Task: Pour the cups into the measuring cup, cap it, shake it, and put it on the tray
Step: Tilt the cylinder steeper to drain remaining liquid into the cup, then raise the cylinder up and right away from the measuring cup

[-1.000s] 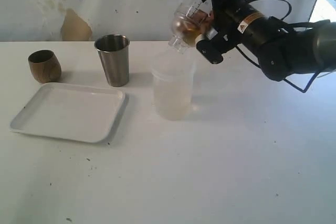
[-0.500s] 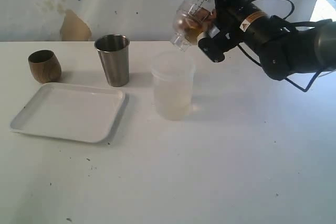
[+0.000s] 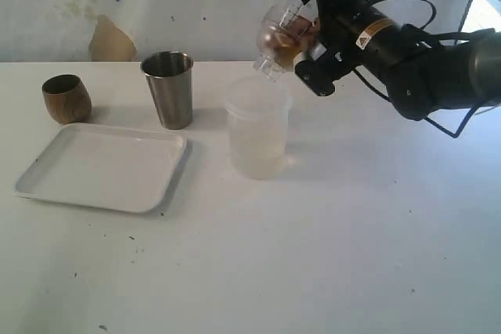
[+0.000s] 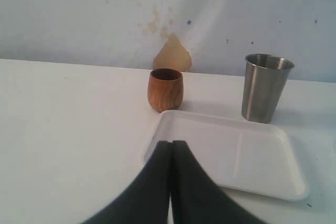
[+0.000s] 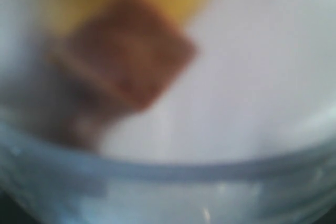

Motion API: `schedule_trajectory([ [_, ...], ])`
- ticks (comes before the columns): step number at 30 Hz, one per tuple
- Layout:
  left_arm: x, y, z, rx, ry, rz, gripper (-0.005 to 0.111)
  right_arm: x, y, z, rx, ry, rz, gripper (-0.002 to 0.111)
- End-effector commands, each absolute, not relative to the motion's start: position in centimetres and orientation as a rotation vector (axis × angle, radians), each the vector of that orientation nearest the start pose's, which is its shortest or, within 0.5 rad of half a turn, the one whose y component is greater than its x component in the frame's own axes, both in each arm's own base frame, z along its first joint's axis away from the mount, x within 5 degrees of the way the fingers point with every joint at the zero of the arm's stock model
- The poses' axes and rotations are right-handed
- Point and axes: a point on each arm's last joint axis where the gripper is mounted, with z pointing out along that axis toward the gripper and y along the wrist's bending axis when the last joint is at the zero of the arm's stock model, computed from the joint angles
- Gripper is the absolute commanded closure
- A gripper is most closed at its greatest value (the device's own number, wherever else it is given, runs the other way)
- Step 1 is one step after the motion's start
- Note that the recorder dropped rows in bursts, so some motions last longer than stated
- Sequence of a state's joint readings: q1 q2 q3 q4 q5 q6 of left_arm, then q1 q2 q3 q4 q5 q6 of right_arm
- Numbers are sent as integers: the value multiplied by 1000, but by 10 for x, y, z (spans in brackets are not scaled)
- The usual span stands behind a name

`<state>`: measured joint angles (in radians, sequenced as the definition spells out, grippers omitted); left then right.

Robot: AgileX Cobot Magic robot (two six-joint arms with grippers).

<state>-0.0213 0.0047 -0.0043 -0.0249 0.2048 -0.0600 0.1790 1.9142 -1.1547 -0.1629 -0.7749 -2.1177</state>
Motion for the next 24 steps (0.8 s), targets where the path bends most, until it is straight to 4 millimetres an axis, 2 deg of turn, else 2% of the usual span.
schedule_trajectory([
  [1,56,-2,196,-51,1678,-87,107,422,81,261,-1523,500,-1604,108],
  [6,56,-2,196,-51,1678,-87,107,424,79,255,-1568,562,-1572,108],
  [24,56,-2,196,-51,1678,-87,107,424,77,257,-1516,615,-1538,108],
])
